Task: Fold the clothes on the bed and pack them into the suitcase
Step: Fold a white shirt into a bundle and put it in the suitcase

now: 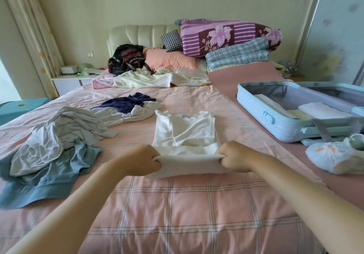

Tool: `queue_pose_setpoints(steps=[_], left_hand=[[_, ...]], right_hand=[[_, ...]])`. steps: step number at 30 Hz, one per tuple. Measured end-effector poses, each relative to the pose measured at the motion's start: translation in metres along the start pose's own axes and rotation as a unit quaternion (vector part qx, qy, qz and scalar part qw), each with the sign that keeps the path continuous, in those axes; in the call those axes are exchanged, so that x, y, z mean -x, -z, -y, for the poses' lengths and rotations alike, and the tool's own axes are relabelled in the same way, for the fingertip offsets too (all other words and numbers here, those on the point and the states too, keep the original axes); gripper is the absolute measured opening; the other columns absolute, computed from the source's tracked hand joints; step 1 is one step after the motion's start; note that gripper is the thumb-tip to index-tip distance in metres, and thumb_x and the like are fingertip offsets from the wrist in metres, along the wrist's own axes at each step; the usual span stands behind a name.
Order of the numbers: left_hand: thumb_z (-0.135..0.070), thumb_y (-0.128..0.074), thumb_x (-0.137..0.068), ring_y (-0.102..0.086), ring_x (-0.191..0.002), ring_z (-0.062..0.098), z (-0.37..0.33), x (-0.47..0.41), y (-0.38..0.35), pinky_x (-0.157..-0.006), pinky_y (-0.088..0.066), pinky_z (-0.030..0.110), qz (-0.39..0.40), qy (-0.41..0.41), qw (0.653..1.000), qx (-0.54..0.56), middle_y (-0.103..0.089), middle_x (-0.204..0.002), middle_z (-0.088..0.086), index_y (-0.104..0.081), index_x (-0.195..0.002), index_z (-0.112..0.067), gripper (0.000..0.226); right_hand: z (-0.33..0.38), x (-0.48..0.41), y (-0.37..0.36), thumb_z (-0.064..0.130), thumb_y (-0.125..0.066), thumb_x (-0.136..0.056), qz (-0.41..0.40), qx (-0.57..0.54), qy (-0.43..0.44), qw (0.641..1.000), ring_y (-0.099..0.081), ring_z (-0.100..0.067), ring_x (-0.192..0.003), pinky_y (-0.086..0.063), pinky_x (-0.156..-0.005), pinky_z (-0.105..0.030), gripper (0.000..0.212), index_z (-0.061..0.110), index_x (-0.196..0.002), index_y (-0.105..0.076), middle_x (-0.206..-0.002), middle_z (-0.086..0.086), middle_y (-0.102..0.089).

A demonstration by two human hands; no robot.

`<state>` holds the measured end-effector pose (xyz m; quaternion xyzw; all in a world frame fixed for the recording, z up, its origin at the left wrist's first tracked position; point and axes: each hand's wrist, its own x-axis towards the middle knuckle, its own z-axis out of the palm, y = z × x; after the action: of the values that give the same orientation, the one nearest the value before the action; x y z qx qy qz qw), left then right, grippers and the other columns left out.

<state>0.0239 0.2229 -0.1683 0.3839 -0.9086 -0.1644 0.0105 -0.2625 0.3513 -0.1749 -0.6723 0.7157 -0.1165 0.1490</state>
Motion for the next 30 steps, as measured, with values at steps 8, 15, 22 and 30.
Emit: queue_pose_setpoints(steps=[8, 15, 22, 30], left_hand=[[-0.025, -0.060, -0.078, -0.048, -0.061, 0.020, 0.010, -0.018, 0.036, -0.059, -0.040, 0.034, -0.137, 0.019, 0.970, 0.202, -0.056, -0.065, -0.003, -0.062, -0.072, -0.016, 0.011], [-0.031, -0.061, -0.092, -0.059, -0.092, 0.024, 0.015, -0.073, 0.018, -0.071, -0.044, 0.032, -0.280, 0.121, 0.944, 0.123, -0.064, -0.104, -0.001, -0.059, -0.121, -0.027, 0.030], [-0.035, -0.046, -0.101, -0.039, -0.138, 0.019, -0.022, -0.106, -0.009, -0.113, -0.028, 0.039, -0.268, -0.011, 0.961, -0.066, -0.045, -0.150, -0.004, -0.044, -0.145, -0.028, 0.045], [-0.066, -0.019, -0.098, 0.003, -0.153, 0.019, -0.020, -0.112, -0.050, -0.120, 0.002, 0.055, -0.026, 0.012, 0.996, -0.081, -0.003, -0.165, -0.012, -0.014, -0.155, -0.043, 0.061]], right_hand=[[-0.017, -0.017, 0.035, 0.013, -0.053, -0.071, -0.123, -0.269, -0.026, 0.955, -0.048, -0.020, -0.061, -0.047, -0.054, -0.036, 0.020, -0.001, -0.064, -0.041, -0.064, -0.006, -0.041], [-0.035, -0.080, 0.012, 0.031, -0.063, -0.090, -0.301, -0.153, -0.115, 0.934, -0.063, -0.018, -0.093, -0.052, -0.080, -0.034, 0.024, 0.030, -0.113, -0.069, -0.093, 0.013, -0.067], [-0.037, -0.114, -0.016, 0.016, -0.051, -0.092, -0.236, 0.076, -0.159, 0.956, -0.054, -0.029, -0.119, -0.042, -0.094, -0.039, 0.047, 0.022, -0.139, -0.047, -0.131, -0.004, -0.059], [-0.035, -0.103, -0.030, 0.037, -0.031, -0.108, -0.042, 0.040, -0.014, 0.998, -0.017, -0.012, -0.153, -0.017, -0.121, -0.033, 0.051, 0.028, -0.158, -0.025, -0.165, 0.007, -0.022]])
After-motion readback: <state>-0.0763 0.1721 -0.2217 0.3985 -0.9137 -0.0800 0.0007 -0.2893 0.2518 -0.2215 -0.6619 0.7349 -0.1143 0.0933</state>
